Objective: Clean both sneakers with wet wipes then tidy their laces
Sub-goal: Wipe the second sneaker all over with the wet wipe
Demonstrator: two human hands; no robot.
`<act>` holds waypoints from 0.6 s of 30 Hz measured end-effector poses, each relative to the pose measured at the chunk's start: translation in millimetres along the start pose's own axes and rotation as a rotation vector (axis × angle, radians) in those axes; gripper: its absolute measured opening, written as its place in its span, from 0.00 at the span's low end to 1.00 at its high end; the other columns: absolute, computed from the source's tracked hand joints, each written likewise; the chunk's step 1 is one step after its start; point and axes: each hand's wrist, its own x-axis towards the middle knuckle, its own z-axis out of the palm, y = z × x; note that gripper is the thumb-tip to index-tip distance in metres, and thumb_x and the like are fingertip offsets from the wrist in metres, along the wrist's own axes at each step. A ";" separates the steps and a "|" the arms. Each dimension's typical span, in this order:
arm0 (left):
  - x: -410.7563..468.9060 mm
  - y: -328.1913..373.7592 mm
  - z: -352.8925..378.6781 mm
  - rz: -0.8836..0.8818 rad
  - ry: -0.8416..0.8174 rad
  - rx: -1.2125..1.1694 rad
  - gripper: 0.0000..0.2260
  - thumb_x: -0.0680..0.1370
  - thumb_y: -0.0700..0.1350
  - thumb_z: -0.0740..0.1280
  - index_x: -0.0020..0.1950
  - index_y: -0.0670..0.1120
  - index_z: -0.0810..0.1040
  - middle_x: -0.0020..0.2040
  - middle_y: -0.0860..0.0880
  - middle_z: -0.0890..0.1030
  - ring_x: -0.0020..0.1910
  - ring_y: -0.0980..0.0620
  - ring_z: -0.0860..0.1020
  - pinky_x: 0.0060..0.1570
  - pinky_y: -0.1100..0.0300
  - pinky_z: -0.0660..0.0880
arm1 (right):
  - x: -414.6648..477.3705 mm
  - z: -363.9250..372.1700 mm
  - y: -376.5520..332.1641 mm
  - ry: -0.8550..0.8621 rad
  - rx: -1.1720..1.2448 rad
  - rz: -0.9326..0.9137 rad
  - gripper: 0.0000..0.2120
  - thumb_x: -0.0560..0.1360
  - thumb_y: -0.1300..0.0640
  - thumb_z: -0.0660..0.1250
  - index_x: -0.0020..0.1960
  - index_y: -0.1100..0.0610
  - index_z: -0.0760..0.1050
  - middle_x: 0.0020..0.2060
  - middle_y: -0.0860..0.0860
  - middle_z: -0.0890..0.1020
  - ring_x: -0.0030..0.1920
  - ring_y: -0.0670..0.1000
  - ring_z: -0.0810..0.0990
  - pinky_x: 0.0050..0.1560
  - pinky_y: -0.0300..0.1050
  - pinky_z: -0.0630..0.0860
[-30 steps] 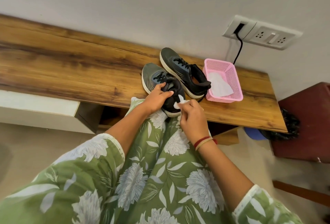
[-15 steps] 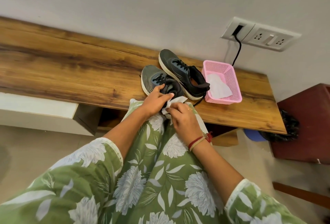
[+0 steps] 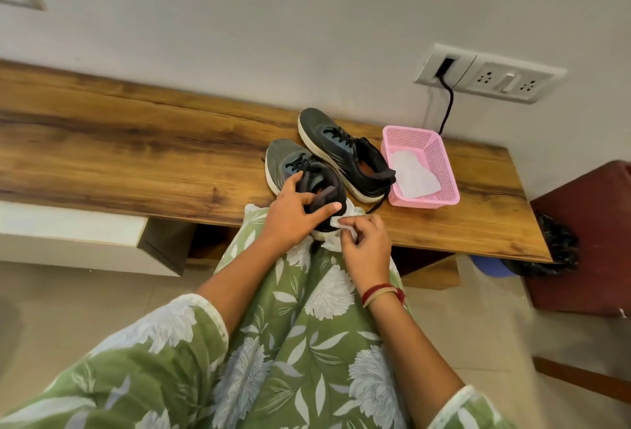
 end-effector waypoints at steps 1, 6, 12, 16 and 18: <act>-1.2 1.8 0.9 0.009 0.028 0.075 0.28 0.70 0.68 0.66 0.54 0.44 0.82 0.76 0.48 0.59 0.72 0.49 0.64 0.67 0.51 0.66 | 1.1 0.1 0.6 0.013 0.019 0.002 0.09 0.70 0.67 0.67 0.44 0.56 0.82 0.42 0.49 0.74 0.40 0.47 0.75 0.42 0.32 0.67; -4.0 6.1 7.9 -0.008 0.031 0.416 0.39 0.67 0.77 0.54 0.67 0.51 0.72 0.76 0.43 0.59 0.70 0.40 0.67 0.62 0.42 0.69 | 1.3 -0.3 4.6 0.022 0.061 0.012 0.07 0.70 0.66 0.68 0.43 0.56 0.82 0.40 0.48 0.74 0.39 0.46 0.74 0.41 0.26 0.66; 3.0 7.0 12.8 -0.092 -0.013 0.534 0.39 0.72 0.72 0.55 0.76 0.51 0.57 0.77 0.42 0.55 0.72 0.40 0.62 0.64 0.42 0.65 | 2.0 1.9 4.8 0.039 0.104 0.002 0.08 0.71 0.66 0.67 0.45 0.56 0.82 0.39 0.46 0.74 0.40 0.47 0.75 0.42 0.29 0.68; 4.3 7.1 14.5 -0.103 0.020 0.509 0.39 0.73 0.67 0.60 0.77 0.48 0.56 0.76 0.40 0.56 0.72 0.39 0.60 0.66 0.45 0.63 | 2.7 5.1 4.8 0.037 0.097 -0.010 0.08 0.71 0.66 0.67 0.45 0.56 0.82 0.41 0.47 0.75 0.41 0.46 0.75 0.43 0.32 0.69; 6.0 7.9 15.0 -0.092 0.043 0.477 0.39 0.73 0.65 0.62 0.77 0.46 0.55 0.76 0.39 0.55 0.72 0.39 0.60 0.68 0.47 0.62 | 3.6 5.0 5.1 0.046 0.101 -0.010 0.08 0.71 0.66 0.67 0.45 0.56 0.82 0.41 0.47 0.76 0.42 0.45 0.75 0.43 0.28 0.68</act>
